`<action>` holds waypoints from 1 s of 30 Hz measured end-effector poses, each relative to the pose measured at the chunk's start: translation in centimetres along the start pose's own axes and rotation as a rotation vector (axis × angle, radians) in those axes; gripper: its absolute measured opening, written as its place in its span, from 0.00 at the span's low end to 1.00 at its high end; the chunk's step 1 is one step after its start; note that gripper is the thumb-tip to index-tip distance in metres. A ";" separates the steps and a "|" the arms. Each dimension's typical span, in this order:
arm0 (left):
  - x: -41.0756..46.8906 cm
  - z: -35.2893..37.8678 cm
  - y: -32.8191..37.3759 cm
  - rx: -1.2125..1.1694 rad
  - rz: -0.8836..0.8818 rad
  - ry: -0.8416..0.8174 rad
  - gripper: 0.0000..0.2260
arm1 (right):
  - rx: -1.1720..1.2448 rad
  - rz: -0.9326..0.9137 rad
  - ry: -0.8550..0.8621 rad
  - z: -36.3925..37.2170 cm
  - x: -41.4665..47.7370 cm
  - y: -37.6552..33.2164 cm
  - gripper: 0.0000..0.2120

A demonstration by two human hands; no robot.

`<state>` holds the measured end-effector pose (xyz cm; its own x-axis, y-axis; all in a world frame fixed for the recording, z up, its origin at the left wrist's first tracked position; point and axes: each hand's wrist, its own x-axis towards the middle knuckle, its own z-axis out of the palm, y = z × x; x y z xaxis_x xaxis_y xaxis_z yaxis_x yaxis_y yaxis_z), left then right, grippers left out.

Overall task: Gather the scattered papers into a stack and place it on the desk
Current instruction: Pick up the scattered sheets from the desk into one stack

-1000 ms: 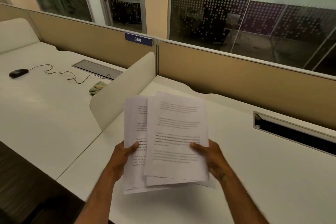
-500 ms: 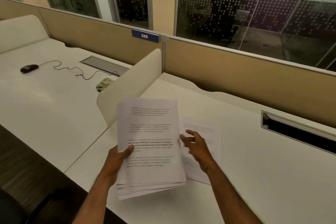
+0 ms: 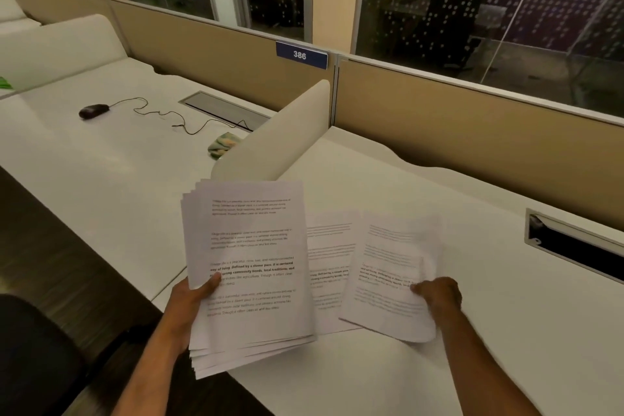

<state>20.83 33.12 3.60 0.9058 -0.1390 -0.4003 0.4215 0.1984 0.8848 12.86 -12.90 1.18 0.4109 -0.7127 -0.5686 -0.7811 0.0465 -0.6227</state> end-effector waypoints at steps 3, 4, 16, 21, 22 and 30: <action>-0.2 -0.2 0.4 -0.016 0.001 0.003 0.19 | 0.268 -0.094 -0.175 -0.6 -0.5 -2.0 0.20; -0.3 -0.4 0.6 -0.020 0.002 0.003 0.19 | 0.290 -0.126 -0.232 -0.5 -0.8 -2.8 0.22; -2.0 -2.8 0.9 -0.049 0.003 0.062 0.18 | -0.593 -0.378 0.053 8.6 -6.0 -2.4 0.39; -2.2 -3.2 0.4 -0.057 0.000 0.055 0.19 | -0.410 -0.215 -0.104 9.1 -5.2 -2.9 0.40; -2.2 -3.1 0.3 -0.055 0.004 0.043 0.20 | -0.391 -0.180 -0.135 8.8 -5.0 -3.0 0.37; -1.1 -2.4 -0.1 -0.033 -0.020 -0.022 0.25 | 0.068 -0.265 -0.235 4.8 -4.4 -2.5 0.18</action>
<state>19.89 35.54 3.38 0.8962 -0.1645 -0.4121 0.4409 0.2271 0.8683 15.29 -6.49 2.69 0.6981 -0.5259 -0.4859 -0.6032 -0.0665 -0.7948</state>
